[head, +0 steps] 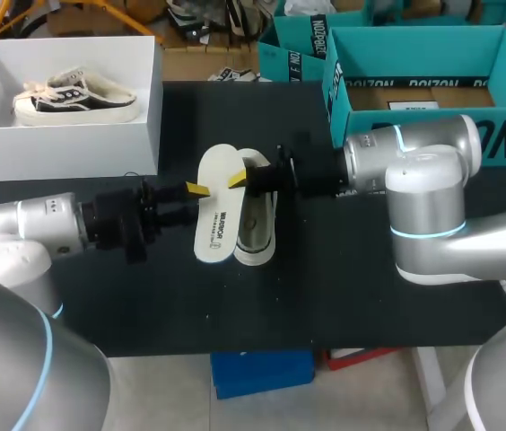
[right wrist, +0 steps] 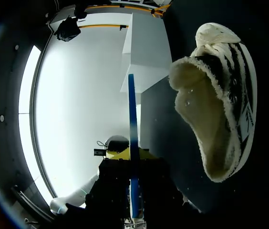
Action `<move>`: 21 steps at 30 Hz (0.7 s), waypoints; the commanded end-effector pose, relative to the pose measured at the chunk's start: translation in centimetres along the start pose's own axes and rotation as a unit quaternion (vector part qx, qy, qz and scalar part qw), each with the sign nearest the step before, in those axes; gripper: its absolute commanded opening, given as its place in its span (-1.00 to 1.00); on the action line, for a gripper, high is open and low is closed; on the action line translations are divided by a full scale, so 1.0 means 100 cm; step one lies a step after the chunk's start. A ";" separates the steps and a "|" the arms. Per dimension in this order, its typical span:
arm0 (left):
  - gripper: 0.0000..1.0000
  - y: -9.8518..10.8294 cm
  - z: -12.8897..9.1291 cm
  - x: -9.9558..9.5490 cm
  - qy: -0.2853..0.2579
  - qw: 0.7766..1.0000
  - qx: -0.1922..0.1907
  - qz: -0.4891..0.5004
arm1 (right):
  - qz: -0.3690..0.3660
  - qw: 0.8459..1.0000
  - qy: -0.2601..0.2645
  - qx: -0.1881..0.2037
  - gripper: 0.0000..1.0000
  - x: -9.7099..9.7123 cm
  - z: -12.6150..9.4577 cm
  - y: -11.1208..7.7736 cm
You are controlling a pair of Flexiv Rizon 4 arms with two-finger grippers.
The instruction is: Take the shoe out of the shoebox, open the shoe tongue, remove and reinsert the insole, then place the shoe into the shoebox
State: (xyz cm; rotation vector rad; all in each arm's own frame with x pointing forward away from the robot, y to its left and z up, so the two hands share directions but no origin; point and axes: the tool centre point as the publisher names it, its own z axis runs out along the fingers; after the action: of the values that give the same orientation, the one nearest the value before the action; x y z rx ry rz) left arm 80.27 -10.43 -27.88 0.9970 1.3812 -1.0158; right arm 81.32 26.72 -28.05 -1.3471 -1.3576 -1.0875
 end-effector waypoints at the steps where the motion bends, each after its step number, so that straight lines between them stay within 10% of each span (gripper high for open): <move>1: -0.21 0.005 0.004 0.002 0.000 1.000 0.009 0.001 | 0.000 1.000 0.000 -0.002 -1.00 0.000 0.001 0.000; 21: -0.66 0.007 0.019 0.002 -0.011 1.000 0.028 -0.001 | 0.000 1.000 0.000 -0.002 -1.00 0.000 0.001 0.000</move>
State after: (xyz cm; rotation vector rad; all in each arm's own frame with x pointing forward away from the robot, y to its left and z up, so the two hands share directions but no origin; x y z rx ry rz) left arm 81.32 -11.88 -28.03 1.0177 1.3455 -1.0682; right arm 81.32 26.72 -28.05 -1.3471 -1.3576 -1.0875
